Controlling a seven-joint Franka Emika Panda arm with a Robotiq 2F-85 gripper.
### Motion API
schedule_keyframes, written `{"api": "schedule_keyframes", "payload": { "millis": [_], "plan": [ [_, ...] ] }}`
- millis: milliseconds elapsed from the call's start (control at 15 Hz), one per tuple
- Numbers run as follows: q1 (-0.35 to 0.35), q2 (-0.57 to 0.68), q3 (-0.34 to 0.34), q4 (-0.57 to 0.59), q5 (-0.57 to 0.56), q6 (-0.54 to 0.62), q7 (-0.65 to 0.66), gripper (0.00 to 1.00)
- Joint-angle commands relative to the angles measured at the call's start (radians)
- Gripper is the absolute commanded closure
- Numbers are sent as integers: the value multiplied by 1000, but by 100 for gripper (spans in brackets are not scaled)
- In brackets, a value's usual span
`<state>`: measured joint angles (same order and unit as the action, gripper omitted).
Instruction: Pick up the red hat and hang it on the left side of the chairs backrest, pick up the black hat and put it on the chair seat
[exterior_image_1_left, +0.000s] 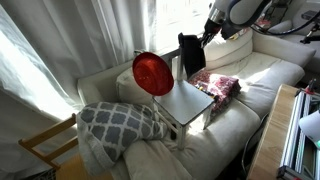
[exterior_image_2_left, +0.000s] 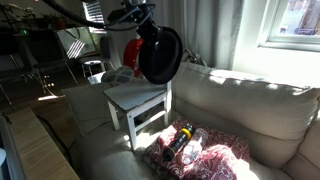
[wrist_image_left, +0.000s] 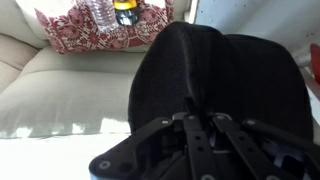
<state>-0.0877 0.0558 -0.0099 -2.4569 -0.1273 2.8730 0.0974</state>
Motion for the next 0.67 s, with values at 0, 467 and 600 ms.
{"api": "schedule_keyframes", "payload": {
  "millis": [0,467,600],
  "plan": [
    [28,-132,-18,-5,-187,-241,38,98],
    [59,-201,65,11,-322,-591,-1,98],
    [76,-197,79,15,-330,-664,-12,98]
  ]
}}
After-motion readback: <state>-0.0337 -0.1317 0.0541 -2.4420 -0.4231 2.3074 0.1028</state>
